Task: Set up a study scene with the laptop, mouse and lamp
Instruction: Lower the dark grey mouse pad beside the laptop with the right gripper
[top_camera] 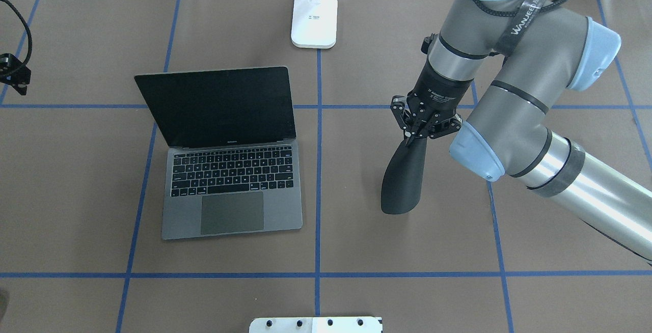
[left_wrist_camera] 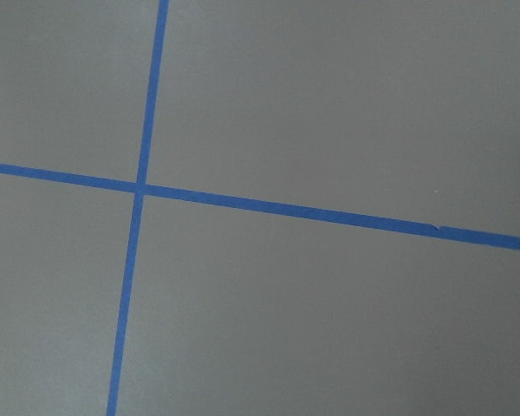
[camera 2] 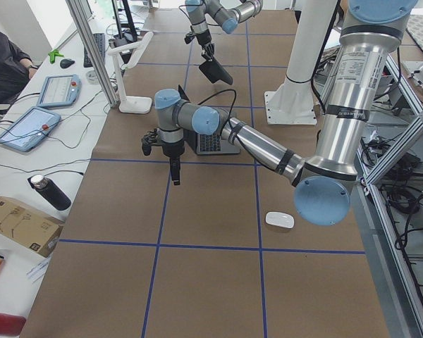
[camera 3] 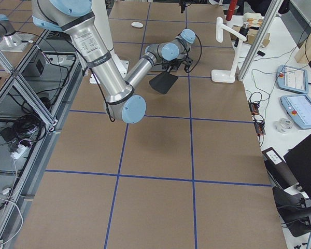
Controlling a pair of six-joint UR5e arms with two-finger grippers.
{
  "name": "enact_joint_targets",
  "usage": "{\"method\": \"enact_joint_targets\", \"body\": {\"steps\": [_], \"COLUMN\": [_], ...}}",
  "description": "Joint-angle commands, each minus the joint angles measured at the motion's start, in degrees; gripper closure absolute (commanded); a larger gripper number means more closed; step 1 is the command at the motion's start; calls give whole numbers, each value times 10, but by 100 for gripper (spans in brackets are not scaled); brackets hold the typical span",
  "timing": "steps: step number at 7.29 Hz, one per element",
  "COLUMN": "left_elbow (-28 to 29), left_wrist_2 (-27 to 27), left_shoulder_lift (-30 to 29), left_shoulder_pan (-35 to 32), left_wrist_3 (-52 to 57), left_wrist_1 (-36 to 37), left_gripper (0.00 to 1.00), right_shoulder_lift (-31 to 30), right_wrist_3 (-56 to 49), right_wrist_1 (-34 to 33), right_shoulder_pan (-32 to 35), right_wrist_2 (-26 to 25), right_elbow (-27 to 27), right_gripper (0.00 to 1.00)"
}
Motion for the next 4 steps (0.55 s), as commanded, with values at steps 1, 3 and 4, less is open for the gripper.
{"method": "enact_joint_targets", "body": {"steps": [1, 3, 4], "left_elbow": [16, 53, 63], "left_wrist_2": [0, 0, 0], "left_shoulder_lift": [10, 24, 23], "left_shoulder_pan": [-4, -4, -4], "left_wrist_3": [1, 0, 0], "left_wrist_1": [-22, -88, -98], "left_gripper": [0, 0, 0], "right_shoulder_lift": [5, 46, 46], "right_wrist_3": [31, 32, 42], "right_wrist_1": [16, 28, 69], "right_shoulder_pan": [-28, -29, -29], "right_wrist_2": [-26, -26, -26], "right_elbow": [-12, -57, -79], "right_gripper": [100, 100, 100]}}
